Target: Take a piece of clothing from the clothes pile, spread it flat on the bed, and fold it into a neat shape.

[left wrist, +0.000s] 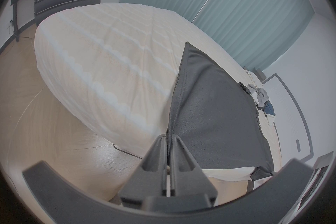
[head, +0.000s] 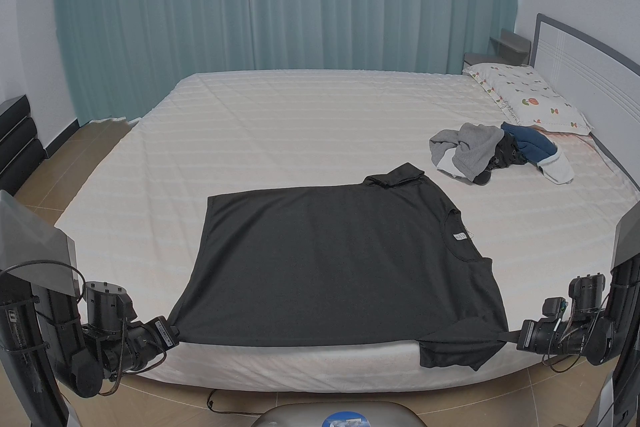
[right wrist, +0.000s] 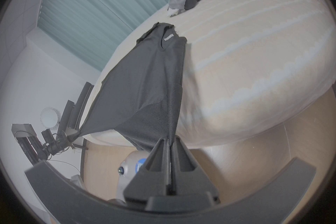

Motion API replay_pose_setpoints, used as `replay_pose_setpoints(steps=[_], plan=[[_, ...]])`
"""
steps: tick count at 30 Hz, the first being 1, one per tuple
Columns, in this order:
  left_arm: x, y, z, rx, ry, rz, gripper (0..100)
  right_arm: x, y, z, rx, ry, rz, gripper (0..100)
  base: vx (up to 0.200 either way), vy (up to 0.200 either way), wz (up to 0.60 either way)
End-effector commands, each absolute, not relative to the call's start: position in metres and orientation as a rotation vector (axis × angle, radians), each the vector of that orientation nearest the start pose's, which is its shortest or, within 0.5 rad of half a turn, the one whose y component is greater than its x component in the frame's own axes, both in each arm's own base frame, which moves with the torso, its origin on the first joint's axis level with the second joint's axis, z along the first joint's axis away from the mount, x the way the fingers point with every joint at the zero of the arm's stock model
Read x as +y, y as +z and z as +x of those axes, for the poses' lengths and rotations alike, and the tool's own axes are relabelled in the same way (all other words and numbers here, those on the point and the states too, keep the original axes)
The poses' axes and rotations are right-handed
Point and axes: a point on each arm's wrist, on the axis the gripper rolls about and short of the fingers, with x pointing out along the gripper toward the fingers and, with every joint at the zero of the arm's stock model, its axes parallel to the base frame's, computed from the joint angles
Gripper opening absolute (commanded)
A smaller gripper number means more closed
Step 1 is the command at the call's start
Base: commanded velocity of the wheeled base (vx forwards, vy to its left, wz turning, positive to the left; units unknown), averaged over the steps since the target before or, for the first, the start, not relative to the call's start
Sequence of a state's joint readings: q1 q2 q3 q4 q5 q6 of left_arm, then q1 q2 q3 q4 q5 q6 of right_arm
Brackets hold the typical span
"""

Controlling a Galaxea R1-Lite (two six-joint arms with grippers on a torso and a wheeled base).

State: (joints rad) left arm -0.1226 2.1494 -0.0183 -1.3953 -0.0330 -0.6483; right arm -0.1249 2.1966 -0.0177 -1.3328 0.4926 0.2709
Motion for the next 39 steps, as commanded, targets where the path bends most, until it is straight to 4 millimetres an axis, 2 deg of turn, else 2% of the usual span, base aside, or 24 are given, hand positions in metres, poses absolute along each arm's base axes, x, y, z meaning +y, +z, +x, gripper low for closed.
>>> replay_pose_setpoints(steps=[1, 14, 34, 39], plan=[[-0.025, -0.007, 0.205, 0.783, 0.099, -0.555, 0, -0.019, -0.008, 0.196, 0.843, 0.226, 0.486, 0, 0.000, 0.000, 0.00], [-0.024, 0.001, 0.184, 0.920, 0.093, -0.431, 0, -0.019, -0.001, 0.181, 0.911, 0.233, 0.409, 0, 0.000, 0.000, 0.00], [-0.025, 0.015, 0.160, 1.019, 0.042, -0.303, 0, -0.016, 0.015, 0.159, 0.973, 0.247, 0.292, 0, 0.000, 0.000, 0.00], [-0.026, 0.019, 0.166, 0.979, 0.036, -0.317, 0, -0.017, 0.020, 0.164, 0.928, 0.251, 0.286, 0, 0.000, 0.000, 0.00]])
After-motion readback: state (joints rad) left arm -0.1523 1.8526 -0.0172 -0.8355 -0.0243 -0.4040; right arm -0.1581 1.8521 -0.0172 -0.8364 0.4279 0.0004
